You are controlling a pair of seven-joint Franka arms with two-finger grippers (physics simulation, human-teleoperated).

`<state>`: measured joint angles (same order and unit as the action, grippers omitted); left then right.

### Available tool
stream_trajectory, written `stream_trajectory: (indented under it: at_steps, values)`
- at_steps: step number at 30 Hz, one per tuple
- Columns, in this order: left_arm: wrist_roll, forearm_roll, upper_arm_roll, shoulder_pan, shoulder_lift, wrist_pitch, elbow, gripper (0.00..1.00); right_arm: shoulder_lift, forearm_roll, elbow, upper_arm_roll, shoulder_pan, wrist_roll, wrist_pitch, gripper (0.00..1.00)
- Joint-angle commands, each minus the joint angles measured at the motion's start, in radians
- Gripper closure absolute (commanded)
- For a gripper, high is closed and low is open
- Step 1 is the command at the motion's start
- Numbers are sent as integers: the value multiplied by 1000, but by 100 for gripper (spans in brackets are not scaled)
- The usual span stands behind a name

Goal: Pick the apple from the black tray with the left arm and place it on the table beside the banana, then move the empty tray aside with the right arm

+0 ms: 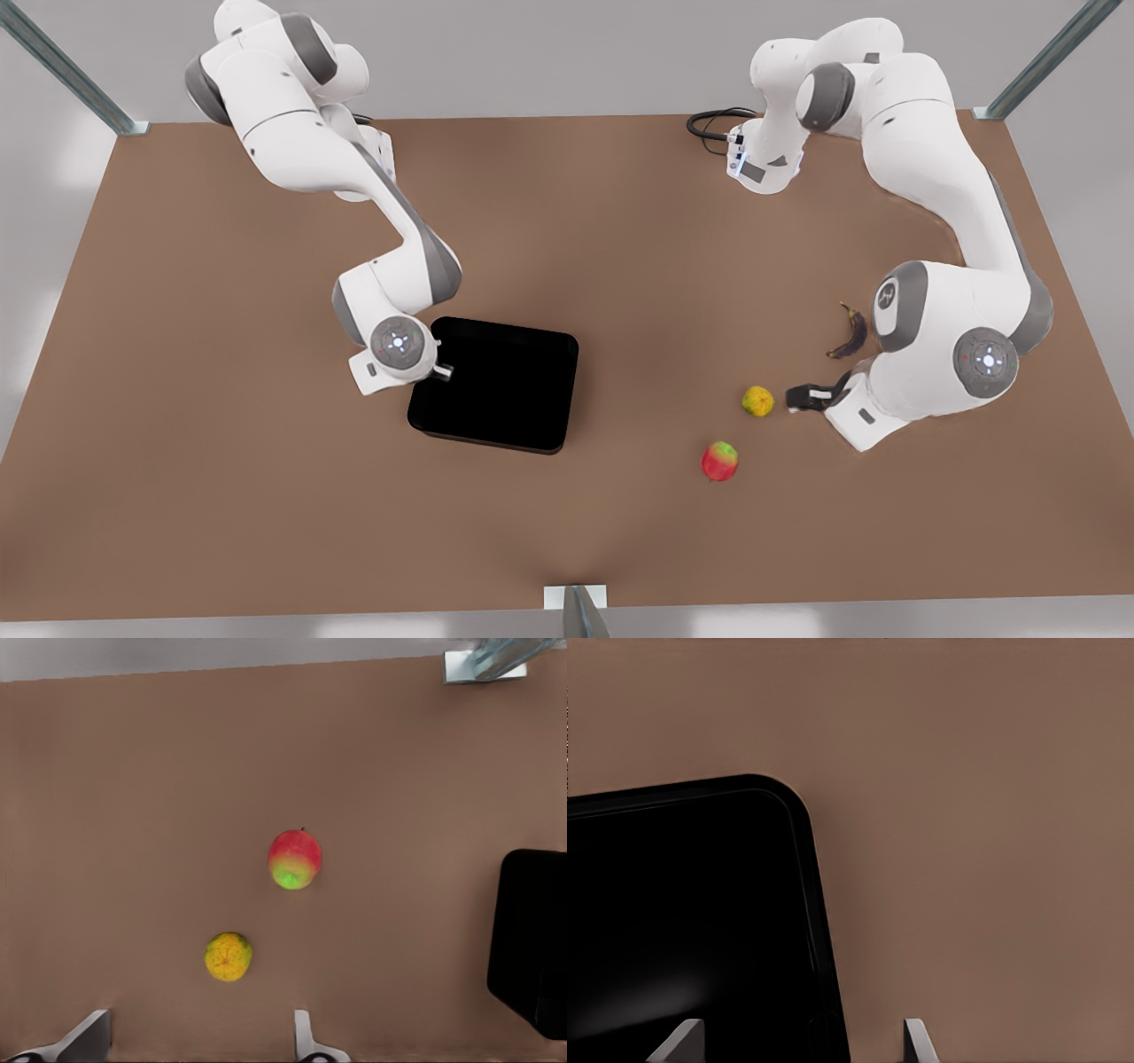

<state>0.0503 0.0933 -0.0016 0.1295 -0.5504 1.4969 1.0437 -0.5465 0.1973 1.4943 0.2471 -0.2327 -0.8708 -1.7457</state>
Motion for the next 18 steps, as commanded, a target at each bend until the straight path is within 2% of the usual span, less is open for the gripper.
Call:
stream_trajectory:
  at_steps: [1, 2, 3, 5, 6, 18]
  values:
    - [-84, -12, -1, -50, 341, 240, 480, 0, -10, 48, -2, -6, -4, -37, -67, 8]
    - [-78, -14, 6, -60, 412, 387, 627, 0, -16, 68, -2, -8, -4, -16, -71, 9]
    - [-73, -21, 3, -88, 388, 333, 570, 0, -20, 67, 0, -9, -1, 33, -110, 8]
    - [-70, -80, 5, -91, 380, 249, 565, 0, -44, 67, 3, -17, -1, 90, -140, 9]
    - [-67, -81, 5, -93, 343, 267, 541, 0, -49, 68, 3, -15, -1, 102, -161, 9]
    - [-60, -83, 5, -117, 337, 256, 533, 0, -79, 57, 96, -11, -5, 167, -192, 10]
